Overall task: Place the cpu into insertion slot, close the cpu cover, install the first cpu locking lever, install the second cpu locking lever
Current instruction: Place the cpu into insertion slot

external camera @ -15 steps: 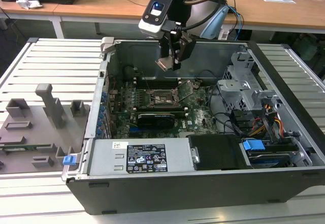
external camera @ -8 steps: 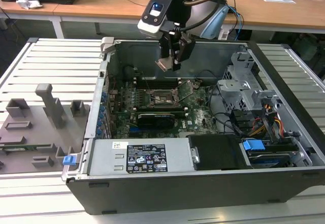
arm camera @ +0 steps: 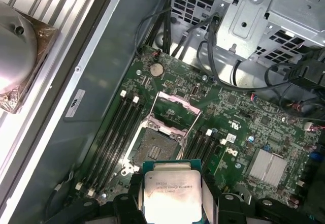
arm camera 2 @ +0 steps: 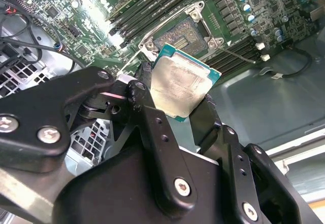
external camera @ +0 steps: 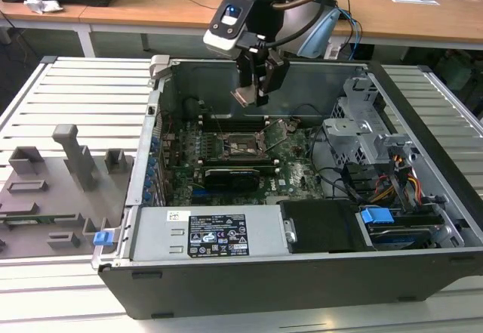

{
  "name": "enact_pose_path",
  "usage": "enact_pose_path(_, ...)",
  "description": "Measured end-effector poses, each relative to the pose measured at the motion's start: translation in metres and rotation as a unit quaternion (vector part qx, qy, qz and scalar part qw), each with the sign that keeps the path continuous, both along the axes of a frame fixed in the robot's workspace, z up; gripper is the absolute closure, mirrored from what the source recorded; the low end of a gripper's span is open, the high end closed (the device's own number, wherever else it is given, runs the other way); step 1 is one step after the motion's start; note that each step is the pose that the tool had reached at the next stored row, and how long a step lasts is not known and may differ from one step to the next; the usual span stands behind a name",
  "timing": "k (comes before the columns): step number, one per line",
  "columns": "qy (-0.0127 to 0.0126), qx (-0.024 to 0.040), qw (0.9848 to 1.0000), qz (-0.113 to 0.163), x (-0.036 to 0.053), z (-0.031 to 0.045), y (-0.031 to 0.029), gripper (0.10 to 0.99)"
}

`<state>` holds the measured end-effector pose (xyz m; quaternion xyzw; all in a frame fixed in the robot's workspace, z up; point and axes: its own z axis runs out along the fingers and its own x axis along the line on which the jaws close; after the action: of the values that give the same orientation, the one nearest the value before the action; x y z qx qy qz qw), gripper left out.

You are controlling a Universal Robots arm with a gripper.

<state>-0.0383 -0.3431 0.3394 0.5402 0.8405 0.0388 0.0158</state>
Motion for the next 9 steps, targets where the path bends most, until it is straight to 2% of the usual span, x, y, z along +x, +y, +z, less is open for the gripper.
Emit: enact_pose_path(9,0.0000,0.0000,0.9999,-0.011,0.0000,-0.0021,0.0000,0.545)
